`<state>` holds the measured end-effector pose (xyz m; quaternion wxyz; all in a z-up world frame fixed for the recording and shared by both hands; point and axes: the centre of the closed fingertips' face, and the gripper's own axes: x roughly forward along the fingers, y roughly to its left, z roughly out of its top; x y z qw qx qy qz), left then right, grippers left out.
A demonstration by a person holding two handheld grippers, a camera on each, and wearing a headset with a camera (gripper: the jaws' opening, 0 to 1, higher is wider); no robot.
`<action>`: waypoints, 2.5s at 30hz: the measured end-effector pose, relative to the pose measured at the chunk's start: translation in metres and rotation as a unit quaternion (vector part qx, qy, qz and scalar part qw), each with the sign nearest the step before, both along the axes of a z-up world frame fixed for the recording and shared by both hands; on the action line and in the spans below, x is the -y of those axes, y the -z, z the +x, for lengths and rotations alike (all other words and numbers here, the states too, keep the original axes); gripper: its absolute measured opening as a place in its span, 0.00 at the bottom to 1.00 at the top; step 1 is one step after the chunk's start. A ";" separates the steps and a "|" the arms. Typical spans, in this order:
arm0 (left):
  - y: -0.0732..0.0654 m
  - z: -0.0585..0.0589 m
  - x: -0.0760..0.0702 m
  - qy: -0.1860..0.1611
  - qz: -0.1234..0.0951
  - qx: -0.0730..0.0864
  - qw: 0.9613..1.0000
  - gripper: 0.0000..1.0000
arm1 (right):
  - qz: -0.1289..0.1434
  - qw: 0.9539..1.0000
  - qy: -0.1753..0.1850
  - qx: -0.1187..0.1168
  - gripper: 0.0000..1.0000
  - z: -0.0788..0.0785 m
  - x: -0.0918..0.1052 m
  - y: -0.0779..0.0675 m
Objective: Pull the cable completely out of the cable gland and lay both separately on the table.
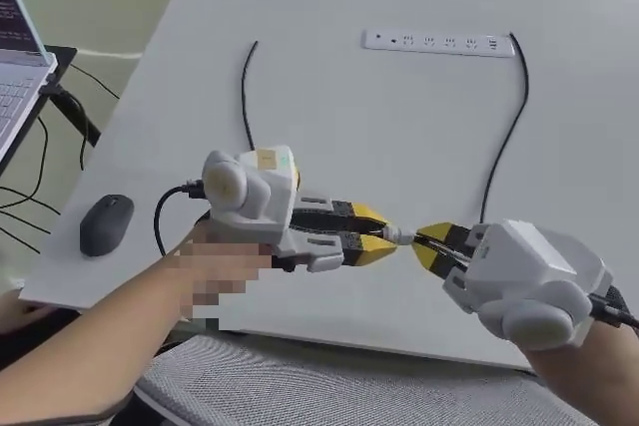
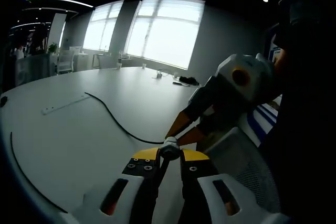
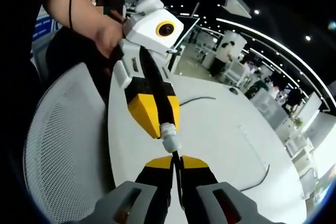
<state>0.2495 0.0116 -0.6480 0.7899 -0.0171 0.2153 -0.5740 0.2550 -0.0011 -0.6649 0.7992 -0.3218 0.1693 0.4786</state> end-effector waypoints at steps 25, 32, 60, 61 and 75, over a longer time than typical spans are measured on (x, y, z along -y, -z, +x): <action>0.002 0.008 -0.001 -0.013 0.005 0.002 1.000 0.15 | 0.037 0.994 0.072 -0.068 0.00 0.017 0.019 0.014; 0.000 0.006 -0.003 -0.019 -0.001 0.003 1.000 0.15 | 0.062 0.984 0.126 -0.110 0.00 0.024 0.037 0.026; 0.000 0.005 -0.004 -0.021 -0.004 0.002 1.000 0.15 | 0.119 0.932 0.262 -0.222 0.00 0.029 0.072 0.071; 0.000 0.005 -0.004 -0.022 -0.004 0.001 1.000 0.15 | 0.121 0.931 0.262 -0.223 0.00 0.028 0.072 0.070; 0.002 0.006 -0.005 -0.020 -0.001 -0.005 1.000 0.14 | 0.074 0.967 0.185 -0.156 0.07 0.019 0.070 0.052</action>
